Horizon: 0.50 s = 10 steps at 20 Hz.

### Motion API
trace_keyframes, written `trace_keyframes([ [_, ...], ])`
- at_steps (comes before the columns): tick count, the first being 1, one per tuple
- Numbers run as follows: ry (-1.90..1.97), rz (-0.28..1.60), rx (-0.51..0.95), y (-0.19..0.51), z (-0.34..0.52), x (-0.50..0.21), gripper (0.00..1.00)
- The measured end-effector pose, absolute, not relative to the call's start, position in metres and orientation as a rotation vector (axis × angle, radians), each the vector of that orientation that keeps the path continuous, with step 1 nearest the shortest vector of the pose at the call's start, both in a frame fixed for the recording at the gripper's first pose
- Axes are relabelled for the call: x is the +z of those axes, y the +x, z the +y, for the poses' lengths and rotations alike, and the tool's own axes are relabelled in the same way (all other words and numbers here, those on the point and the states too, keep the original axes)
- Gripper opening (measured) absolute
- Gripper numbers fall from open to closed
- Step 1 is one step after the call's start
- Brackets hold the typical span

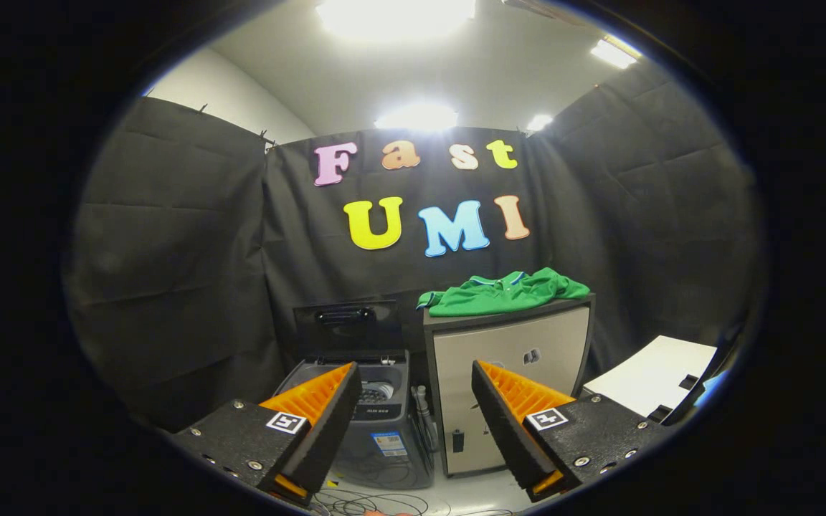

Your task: Put the clothes into the washing machine and then close the washing machine lid.

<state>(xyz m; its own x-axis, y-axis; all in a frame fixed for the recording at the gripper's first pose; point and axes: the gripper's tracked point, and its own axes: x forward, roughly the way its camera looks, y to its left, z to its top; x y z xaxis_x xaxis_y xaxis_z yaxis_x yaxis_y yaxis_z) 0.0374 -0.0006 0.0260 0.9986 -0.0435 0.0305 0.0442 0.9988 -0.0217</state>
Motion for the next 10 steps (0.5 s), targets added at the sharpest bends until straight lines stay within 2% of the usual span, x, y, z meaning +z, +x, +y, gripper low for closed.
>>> trace_keyframes([
  [10,-0.063,-0.047,-0.222,0.169,-0.044,0.112,0.96],
])
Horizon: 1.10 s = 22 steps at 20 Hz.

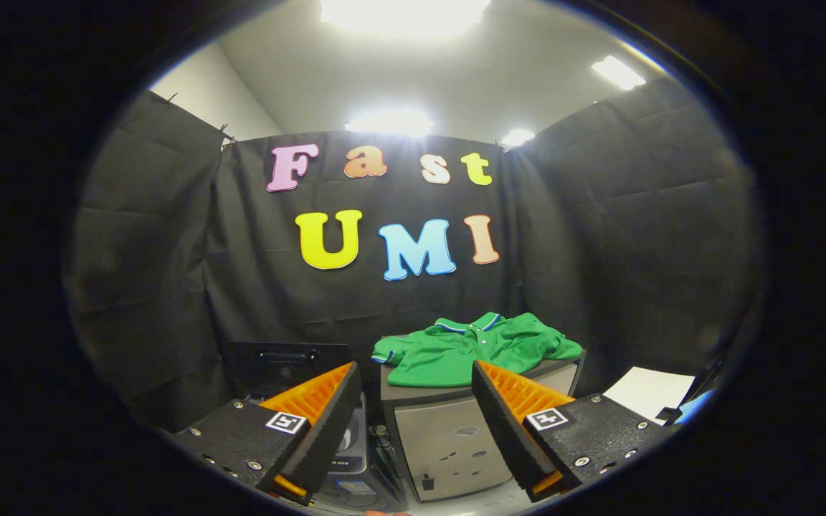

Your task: Put the clothes into the washing machine and then close the washing machine lid.

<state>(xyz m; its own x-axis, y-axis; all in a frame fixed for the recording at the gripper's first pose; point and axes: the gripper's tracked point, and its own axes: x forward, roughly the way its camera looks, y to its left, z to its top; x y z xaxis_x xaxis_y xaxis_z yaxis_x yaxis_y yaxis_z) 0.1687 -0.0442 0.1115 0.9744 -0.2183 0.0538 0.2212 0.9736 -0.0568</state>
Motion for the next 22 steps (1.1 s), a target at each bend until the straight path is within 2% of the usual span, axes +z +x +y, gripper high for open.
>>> trace_keyframes([
  [6,-0.034,0.06,-0.308,0.25,-0.123,0.112,0.96],
  [13,0.023,0.16,-0.339,0.347,-0.207,0.101,0.96],
  [22,0.007,0.397,-0.292,0.422,-0.235,0.067,0.96],
])
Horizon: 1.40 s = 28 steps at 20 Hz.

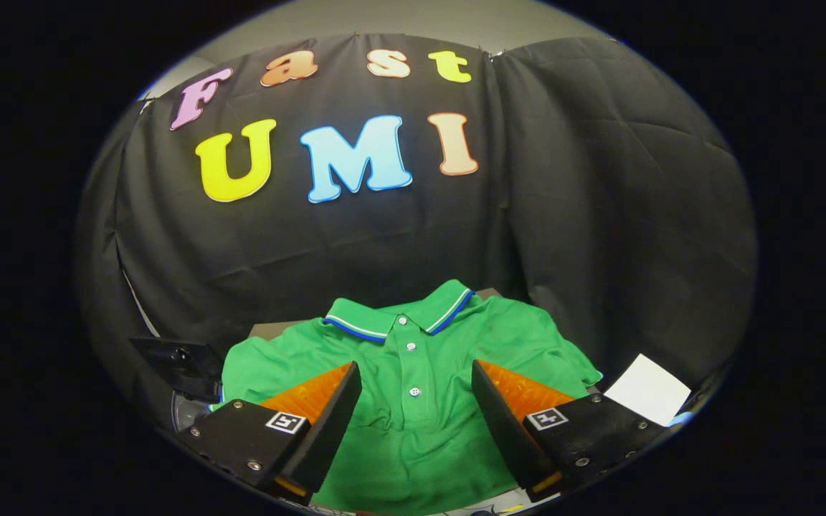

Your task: Put the clothes into the washing machine and then close the washing machine lid.

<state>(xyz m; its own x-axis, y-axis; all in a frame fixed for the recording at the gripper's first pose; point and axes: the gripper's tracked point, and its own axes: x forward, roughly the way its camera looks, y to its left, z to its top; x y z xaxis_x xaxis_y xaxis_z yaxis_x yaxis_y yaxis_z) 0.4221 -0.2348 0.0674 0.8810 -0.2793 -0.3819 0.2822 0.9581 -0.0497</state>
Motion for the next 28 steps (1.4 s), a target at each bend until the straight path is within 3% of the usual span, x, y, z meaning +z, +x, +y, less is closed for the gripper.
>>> trace_keyframes([
  [11,0.053,0.569,-0.287,0.431,-0.237,0.026,0.96],
  [23,0.162,0.6,-0.358,0.435,-0.244,0.028,0.94],
  [25,0.176,0.59,-0.373,0.434,-0.247,0.029,0.91],
  [27,0.124,0.603,-0.393,0.431,-0.253,0.027,0.83],
  [28,0.082,0.616,-0.399,0.427,-0.255,0.03,0.69],
])
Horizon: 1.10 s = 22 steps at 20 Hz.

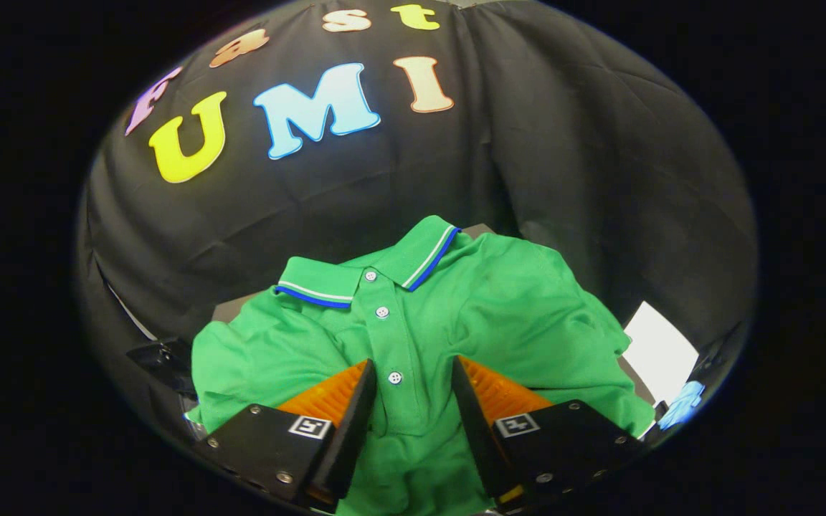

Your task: Put the clothes into the washing machine and then close the washing machine lid.

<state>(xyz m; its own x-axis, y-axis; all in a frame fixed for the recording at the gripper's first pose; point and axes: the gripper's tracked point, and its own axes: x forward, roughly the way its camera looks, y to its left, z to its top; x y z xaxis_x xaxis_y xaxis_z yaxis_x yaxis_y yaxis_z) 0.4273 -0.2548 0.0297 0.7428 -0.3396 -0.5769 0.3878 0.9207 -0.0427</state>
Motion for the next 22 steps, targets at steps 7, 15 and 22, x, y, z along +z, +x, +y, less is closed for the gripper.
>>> trace_keyframes([
  [7,0.083,0.601,-0.345,0.437,-0.248,0.028,0.16],
  [15,0.075,0.58,-0.383,0.438,-0.248,0.032,0.0],
  [22,0.032,0.509,-0.392,0.442,-0.222,0.076,0.0],
])
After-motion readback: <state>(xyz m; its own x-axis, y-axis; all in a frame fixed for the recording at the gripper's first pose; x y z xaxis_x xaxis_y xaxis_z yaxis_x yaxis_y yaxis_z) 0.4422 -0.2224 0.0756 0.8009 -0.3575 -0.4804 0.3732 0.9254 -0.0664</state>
